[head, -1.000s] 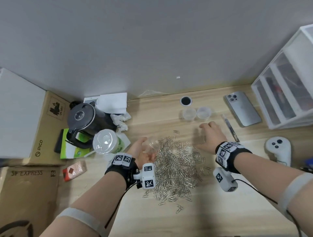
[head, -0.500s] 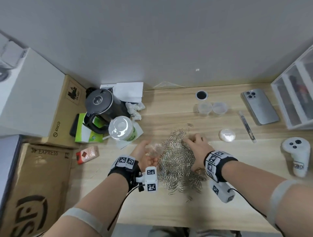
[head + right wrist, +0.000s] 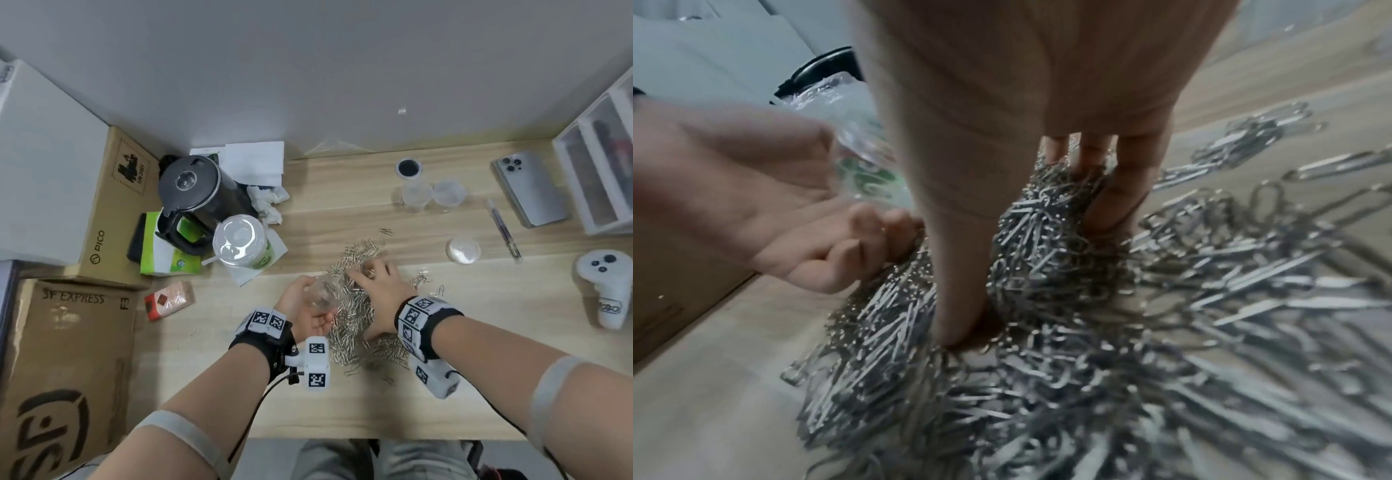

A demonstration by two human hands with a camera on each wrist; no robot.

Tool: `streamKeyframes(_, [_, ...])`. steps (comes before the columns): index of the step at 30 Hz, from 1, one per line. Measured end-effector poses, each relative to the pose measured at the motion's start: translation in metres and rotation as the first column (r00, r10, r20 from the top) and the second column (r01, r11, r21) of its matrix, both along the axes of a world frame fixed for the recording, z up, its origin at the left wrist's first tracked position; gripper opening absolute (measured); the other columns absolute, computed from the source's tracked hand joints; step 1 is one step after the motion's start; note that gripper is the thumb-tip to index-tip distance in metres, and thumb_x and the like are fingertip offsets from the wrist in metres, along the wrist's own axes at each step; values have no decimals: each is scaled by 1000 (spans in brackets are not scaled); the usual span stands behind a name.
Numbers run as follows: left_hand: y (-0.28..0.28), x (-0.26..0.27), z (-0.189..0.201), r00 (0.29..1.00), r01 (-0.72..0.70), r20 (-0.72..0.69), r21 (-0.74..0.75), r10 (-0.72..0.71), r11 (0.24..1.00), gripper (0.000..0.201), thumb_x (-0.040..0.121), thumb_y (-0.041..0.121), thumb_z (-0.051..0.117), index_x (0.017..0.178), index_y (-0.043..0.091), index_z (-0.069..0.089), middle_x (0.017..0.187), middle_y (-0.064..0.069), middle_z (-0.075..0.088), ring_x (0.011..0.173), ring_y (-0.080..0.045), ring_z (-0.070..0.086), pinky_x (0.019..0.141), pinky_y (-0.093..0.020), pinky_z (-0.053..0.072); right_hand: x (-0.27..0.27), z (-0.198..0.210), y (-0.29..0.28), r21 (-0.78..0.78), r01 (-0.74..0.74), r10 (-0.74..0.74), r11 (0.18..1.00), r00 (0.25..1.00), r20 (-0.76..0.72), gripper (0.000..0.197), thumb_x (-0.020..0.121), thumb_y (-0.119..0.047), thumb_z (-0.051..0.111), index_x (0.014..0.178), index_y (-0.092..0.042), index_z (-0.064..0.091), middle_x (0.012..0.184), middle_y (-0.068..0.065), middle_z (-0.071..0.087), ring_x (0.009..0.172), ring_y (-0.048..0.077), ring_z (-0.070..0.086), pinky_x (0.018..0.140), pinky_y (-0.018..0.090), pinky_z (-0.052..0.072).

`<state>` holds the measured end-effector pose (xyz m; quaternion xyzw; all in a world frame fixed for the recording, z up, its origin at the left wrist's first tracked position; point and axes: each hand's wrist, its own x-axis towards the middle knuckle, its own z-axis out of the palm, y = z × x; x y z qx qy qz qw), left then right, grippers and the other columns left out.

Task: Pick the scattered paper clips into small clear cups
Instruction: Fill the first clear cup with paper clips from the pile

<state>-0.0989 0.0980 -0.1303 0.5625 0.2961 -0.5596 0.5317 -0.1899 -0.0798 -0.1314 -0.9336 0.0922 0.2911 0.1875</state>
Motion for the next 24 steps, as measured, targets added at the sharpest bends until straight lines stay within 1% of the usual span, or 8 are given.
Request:
streamKeyframes(2, [-5,-2,-1,1000,8,-11,-36,-8,999,50,87,41,50,112,-2,61,81,-14,62,66,-22,54,67,-33,48,1,-4,6,22,13,-14,1000,999,35,118,47,-56,88,143,-41,21,145,3,17,130,30,25,95,50,49])
streamKeyframes(4, [-11,-3,-1,1000,4,-23,-68,-6,998,49,88,42,47,105,-2,63,79,-14,61,65,-22,53,67,-33,47,2,-7,10,50,24,-28,998,996,85,92,55,-49,86,132,-36,36,136,3,25,121,25,31,88,45,52])
streamKeyframes(7, [-18,-4,0,999,-5,-41,-97,1,995,49,89,44,43,93,1,66,75,-14,59,64,-23,52,67,-33,44,2,-9,14,118,66,-81,991,988,128,63,64,-37,81,116,-29,46,125,1,29,114,21,34,86,42,52])
streamKeyframes(10, [-25,-7,0,999,-29,-24,-98,26,995,53,93,45,36,89,3,66,72,-12,59,63,-22,51,66,-33,43,-2,-10,16,182,122,-149,976,978,143,54,66,-30,78,114,-29,52,120,-2,34,109,19,36,89,40,49])
streamKeyframes(15, [-34,-7,2,999,-40,18,-76,41,996,56,93,46,29,96,2,64,69,-10,58,60,-20,51,61,-31,42,-4,-11,18,241,219,-265,946,948,178,42,71,-19,75,110,-26,61,122,-3,44,111,20,45,95,36,44])
streamKeyframes(18, [-37,-4,6,999,-40,31,-87,43,995,57,92,46,30,97,1,65,71,-10,59,61,-20,51,61,-31,42,-3,-9,16,272,248,-299,930,941,162,36,73,-13,74,107,-22,65,120,-3,50,111,19,50,98,33,43])
streamKeyframes(20, [-38,-3,11,998,-44,48,-61,47,997,55,92,45,32,101,1,64,72,-10,60,61,-20,51,60,-30,41,-1,-5,12,288,274,-328,918,931,161,29,74,-12,73,101,-21,67,117,-1,56,109,20,54,97,34,45])
streamKeyframes(24, [-36,0,19,996,-57,66,23,55,998,48,91,38,38,115,4,61,77,-14,62,62,-21,51,58,-28,43,0,10,-2,284,320,-370,904,917,146,22,79,-10,71,99,-17,72,112,4,66,106,22,59,95,36,47])
